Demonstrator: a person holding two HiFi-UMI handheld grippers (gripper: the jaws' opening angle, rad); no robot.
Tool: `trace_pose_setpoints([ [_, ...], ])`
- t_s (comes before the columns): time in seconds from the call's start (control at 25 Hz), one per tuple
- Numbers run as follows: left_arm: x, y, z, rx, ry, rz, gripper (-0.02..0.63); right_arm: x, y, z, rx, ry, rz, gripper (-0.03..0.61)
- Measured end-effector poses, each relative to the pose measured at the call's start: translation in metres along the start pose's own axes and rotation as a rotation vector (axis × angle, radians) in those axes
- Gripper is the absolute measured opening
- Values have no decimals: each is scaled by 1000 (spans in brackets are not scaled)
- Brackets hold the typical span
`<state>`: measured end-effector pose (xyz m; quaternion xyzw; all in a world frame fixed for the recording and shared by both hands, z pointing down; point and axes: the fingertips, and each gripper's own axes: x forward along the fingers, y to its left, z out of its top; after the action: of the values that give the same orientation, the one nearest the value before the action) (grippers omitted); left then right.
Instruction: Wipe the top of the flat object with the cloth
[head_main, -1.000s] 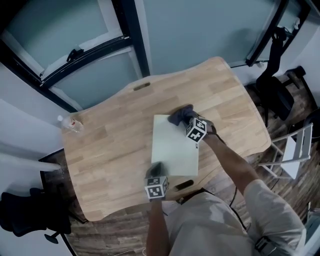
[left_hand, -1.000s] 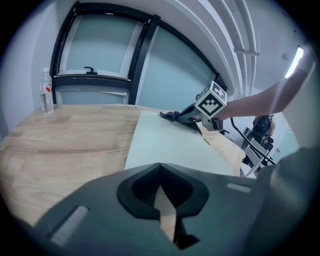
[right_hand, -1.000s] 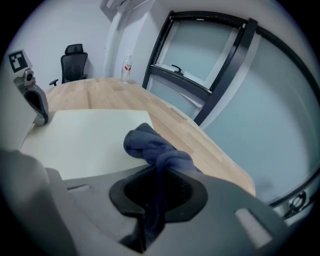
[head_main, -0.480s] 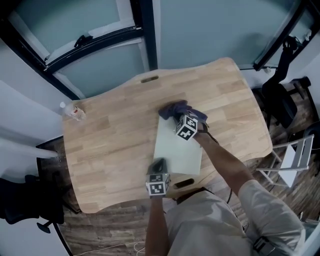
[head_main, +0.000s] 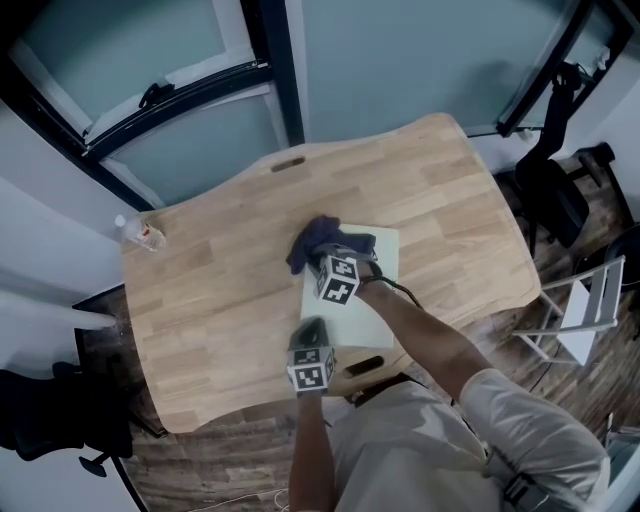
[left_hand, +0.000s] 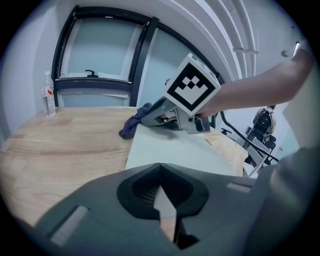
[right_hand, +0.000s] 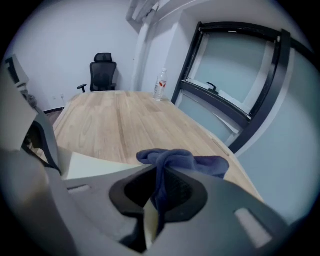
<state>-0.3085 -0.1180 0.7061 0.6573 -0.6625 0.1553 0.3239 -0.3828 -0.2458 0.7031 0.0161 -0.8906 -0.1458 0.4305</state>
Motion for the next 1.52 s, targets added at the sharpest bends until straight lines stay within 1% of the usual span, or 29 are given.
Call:
trace_pose_setpoints([
  [0.16,0,-1,1,-9,9,4,8,-7,29,2,-21,-27,36,41],
  [0.28,1,0,0,-5,14,16,8,-17,47,-7,-28,-46,24,41],
  [0.4,2,4,-3,-5,17,31,8,-29,62,-20,6,-62,7,41],
  [0.52,1,2,-1,-7,16,27,8,-46,74,-39,49,-51,-3,41],
  [0.76,-3,-1,-1,-1,21,41,8,-78,97,-72,67,-21,-34,41],
  [0.84,-3,-1,1,-2,8,46,8,-86,101,-79,91,-24,-52,41],
  [1.0,-2,0,-1,-55,-53,86,8,-98,110,-93,109,-39,-77,41],
  [1.04,-1,-2,-1,-43,-55,92,8,-101,112,-96,115,-44,-86,41],
  [1.16,5,-7,3,33,-41,100,8,-107,112,-101,142,-49,-106,41],
  [1.24,7,-6,2,56,-34,108,8,-108,118,-103,154,-39,-88,41],
  [1.44,8,-5,3,71,-37,126,8,-125,136,-110,175,-43,-19,41],
  [1.48,10,-5,4,70,-36,122,8,-129,139,-114,201,-42,-5,42],
  [1.52,11,-3,4,66,-36,119,8,-135,144,-119,249,-39,19,43],
])
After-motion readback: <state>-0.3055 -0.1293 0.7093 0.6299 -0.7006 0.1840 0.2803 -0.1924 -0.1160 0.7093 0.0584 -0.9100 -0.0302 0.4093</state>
